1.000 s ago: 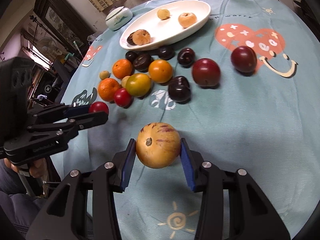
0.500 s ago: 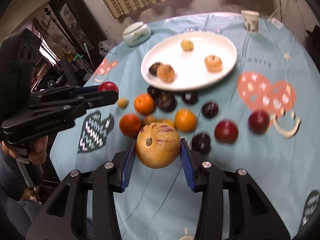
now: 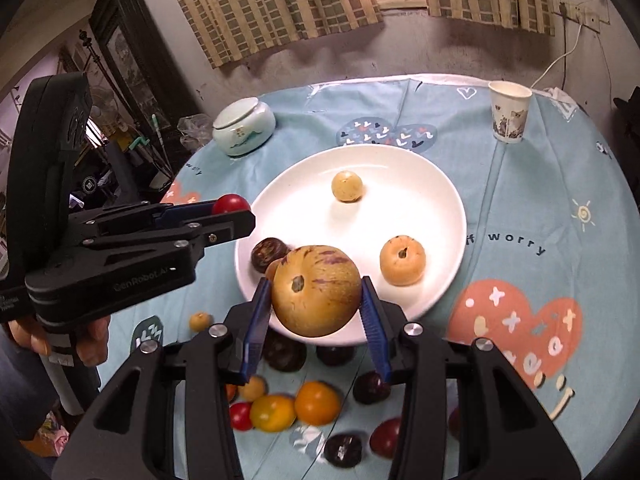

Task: Organize fruits
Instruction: 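Carry the tomato and pepino onto the white plate and open both grippers, then grasp a dark red plum with the right gripper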

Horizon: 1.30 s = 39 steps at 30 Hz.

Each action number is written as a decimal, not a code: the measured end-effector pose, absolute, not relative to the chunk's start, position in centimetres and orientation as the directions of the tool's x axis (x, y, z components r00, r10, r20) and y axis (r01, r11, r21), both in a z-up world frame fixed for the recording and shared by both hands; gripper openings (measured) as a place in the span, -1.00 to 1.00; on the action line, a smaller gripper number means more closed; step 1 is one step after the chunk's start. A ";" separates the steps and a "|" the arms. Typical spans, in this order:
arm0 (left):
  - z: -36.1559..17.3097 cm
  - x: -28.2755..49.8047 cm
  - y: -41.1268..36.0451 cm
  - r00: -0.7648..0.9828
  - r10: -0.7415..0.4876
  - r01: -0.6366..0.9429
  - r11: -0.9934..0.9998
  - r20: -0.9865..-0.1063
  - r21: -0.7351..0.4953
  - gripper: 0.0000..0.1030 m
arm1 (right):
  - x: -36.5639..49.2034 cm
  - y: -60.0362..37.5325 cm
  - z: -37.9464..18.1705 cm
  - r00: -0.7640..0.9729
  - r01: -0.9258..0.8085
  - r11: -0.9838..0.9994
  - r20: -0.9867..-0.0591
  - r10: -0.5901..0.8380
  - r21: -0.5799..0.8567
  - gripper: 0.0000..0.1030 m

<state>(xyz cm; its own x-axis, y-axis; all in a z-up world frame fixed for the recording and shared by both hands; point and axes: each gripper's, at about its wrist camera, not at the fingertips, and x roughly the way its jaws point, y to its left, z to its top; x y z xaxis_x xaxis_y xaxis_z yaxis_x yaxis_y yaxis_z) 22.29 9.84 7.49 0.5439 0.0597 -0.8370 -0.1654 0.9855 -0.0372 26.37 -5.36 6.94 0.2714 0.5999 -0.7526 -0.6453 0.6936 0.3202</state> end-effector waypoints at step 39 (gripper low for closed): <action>6.4 13.5 7.3 0.511 0.081 -0.135 0.991 -0.856 0.013 0.29 | 25.7 -16.6 -2.2 0.227 -0.386 0.857 -0.865 0.448 0.342 0.23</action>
<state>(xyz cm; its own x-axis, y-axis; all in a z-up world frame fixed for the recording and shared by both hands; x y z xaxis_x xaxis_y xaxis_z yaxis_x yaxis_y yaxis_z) 13.47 7.27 6.41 0.5112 0.0807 -0.8557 -0.1352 0.9907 0.0126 25.66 -16.63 -2.25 0.2272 0.4477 -0.8648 -0.3863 0.8566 0.3420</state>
